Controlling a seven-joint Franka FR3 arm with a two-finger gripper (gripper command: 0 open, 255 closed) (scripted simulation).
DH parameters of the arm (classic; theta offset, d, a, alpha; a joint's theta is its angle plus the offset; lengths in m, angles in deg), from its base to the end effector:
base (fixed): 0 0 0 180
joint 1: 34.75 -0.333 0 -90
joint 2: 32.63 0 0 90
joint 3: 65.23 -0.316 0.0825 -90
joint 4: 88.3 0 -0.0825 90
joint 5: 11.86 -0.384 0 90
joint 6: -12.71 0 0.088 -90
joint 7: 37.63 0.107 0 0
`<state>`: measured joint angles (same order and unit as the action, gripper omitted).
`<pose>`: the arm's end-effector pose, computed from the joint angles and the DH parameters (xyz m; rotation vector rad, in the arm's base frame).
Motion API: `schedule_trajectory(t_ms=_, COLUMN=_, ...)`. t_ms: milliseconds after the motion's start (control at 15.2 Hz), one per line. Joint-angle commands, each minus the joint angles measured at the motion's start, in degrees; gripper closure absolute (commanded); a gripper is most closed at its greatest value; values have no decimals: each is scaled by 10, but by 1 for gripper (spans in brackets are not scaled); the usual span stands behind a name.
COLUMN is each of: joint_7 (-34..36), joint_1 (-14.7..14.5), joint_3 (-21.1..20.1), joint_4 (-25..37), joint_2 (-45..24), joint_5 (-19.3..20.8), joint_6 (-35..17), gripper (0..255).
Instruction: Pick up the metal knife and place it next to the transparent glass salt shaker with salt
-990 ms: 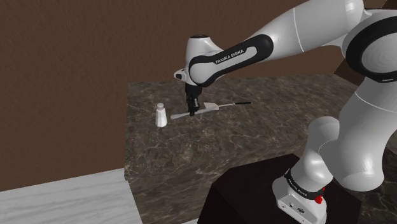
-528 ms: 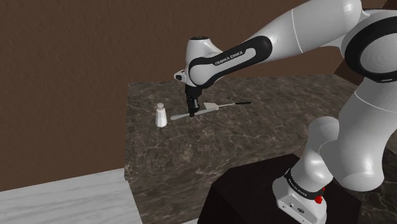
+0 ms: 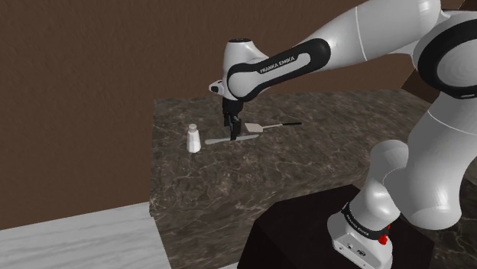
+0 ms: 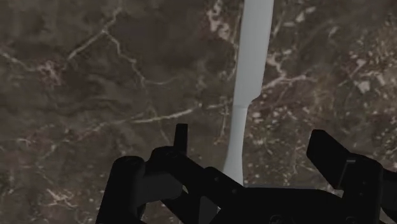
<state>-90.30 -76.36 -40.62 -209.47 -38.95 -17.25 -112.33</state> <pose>0.5288 0.1682 0.3645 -2.5936 -1.7034 0.0322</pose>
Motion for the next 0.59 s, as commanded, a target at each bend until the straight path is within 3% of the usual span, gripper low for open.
schedule_trajectory(t_ms=0, joint_7=8, joint_1=-2, joint_3=2, joint_4=17, joint_2=20, joint_5=12, joint_6=34, gripper=0)
schedule_trajectory(t_ms=528, joint_7=11, joint_1=-2, joint_3=2, joint_4=25, joint_2=26, joint_5=15, joint_6=49, gripper=0)
